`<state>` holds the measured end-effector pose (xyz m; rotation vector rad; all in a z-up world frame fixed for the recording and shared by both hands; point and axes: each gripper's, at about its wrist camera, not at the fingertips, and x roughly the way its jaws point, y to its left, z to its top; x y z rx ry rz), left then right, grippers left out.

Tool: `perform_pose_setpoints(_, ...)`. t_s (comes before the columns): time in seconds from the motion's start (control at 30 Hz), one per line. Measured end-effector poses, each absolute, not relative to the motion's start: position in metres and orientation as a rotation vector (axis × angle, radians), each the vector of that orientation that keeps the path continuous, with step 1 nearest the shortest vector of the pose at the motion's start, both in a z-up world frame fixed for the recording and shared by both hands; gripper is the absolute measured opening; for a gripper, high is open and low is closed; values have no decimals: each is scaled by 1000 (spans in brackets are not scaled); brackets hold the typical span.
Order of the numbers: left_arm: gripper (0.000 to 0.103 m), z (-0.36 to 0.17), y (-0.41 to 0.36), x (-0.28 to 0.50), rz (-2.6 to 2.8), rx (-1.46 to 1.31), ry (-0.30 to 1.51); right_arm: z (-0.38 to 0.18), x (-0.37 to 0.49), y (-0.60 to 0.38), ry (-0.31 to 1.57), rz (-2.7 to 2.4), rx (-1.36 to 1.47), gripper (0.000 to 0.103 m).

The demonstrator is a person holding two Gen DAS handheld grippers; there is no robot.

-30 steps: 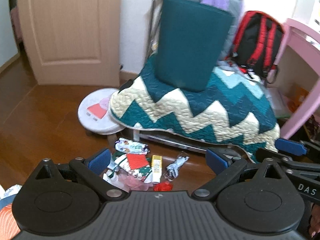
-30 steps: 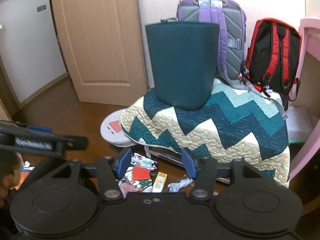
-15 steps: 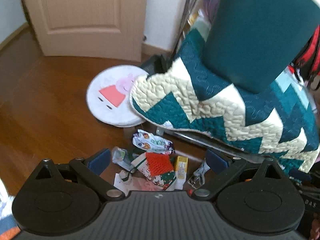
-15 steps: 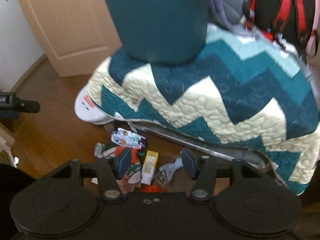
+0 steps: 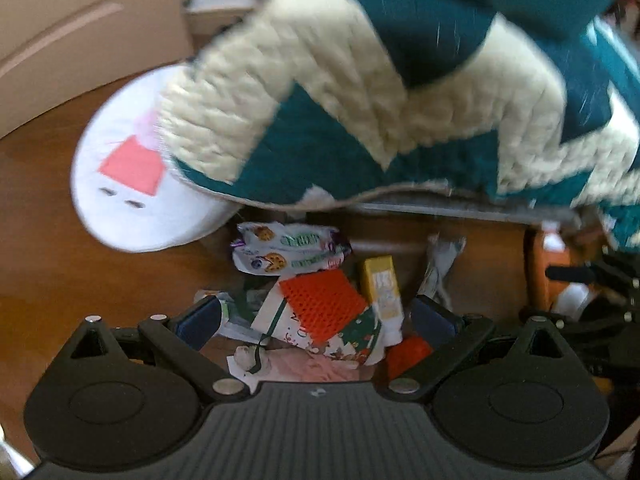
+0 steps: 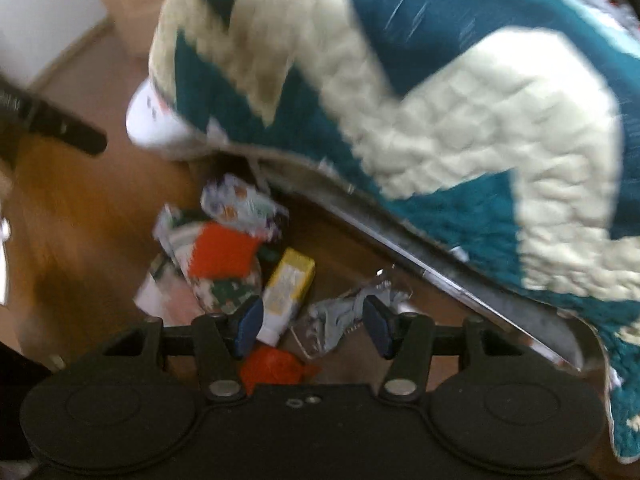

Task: Collect trash
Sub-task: 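Lower the left tool to grasp the orange foam net while the right tool grasps the grey tissue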

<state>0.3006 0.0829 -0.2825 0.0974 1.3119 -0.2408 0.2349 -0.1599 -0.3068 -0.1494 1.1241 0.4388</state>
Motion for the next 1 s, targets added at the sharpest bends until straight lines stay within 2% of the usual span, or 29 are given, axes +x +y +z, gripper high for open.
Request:
perform_pose_setpoints(0.3, 102, -396, 63, 311, -344, 187, 1428, -386, 258, -151, 1223, 479, -239, 53)
perform_pose_setpoints(0.47, 102, -439, 58, 311, -349, 196, 1451, -424, 271, -138, 1255, 523, -334, 53)
perform_pose_setpoints(0.63, 102, -470, 58, 312, -318, 204, 1446, -456, 278, -123, 1272, 556, -432, 53)
perform_pose_setpoints(0.9, 100, -489, 48, 312, -326, 266, 1407, -479, 285, -115, 1255, 536, -482, 52)
perform_pose_setpoints(0.93, 99, -490, 48, 313, -328, 256, 1407, -480, 285, -115, 1254, 538, -482, 52)
perform_pose_setpoints(1.0, 89, -493, 48, 313, -332, 246, 1412, -481, 286, -114, 1247, 539, -482, 51)
